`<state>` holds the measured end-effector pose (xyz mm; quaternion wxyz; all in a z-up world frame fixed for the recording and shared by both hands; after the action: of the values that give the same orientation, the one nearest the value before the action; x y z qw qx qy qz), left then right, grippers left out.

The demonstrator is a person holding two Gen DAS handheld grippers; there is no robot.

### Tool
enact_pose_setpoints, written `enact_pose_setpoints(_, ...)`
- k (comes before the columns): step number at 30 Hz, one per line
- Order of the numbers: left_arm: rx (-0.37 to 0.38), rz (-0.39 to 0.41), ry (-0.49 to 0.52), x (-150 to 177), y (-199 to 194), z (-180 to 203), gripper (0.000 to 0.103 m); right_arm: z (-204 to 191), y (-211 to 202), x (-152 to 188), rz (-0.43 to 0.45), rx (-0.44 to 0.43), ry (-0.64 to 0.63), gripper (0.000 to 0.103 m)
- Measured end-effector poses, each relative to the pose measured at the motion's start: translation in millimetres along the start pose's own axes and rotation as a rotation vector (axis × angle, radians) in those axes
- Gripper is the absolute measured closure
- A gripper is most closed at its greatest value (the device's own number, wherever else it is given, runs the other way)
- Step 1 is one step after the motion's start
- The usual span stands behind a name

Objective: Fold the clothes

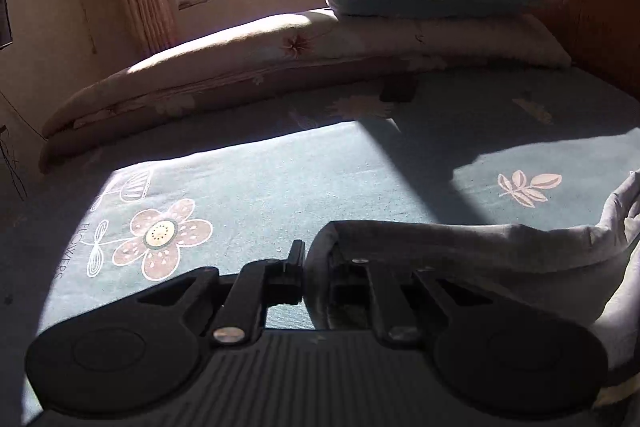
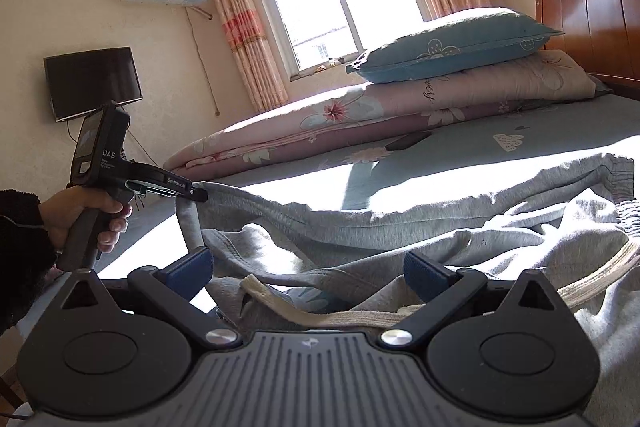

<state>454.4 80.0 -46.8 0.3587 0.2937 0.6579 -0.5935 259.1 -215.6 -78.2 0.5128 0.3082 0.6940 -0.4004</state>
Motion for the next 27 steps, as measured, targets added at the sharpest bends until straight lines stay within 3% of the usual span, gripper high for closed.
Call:
enact_pose_setpoints(3, -0.031, 0.011, 0.008, -19, 17, -3, 0.094, 6, -3, 9, 0.036, -0.031, 0.039, 0.000)
enact_pose_setpoints(11, -0.092, 0.019, 0.024, -67, 68, 13, 0.094, 23, -6, 19, 0.034, -0.031, 0.118, 0.000)
enact_pose_setpoints(22, -0.176, 0.051, 0.030, -109, 122, 37, 0.093, 42, -8, 19, 0.049, 0.037, 0.149, 0.000)
enact_pose_setpoints(25, -0.209, 0.030, 0.038, -102, 141, 40, 0.084, 41, -7, 20, 0.042, 0.031, 0.149, 0.000)
enact_pose_setpoints(27, -0.230, 0.007, 0.059, -89, 153, 42, 0.084, 39, -6, 20, 0.035, 0.025, 0.136, 0.000)
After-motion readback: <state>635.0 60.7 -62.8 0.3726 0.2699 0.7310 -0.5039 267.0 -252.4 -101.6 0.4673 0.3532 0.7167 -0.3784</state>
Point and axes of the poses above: each gripper's, at about its wrist camera, not at the fingertips, and y roughly the way its jaws point, z to its right, x to its underside, the point moved 6 cm from there along y, roughly the way its jaws point, and after that the axes turned 11 degrees about -y, right-handed, at the moved point
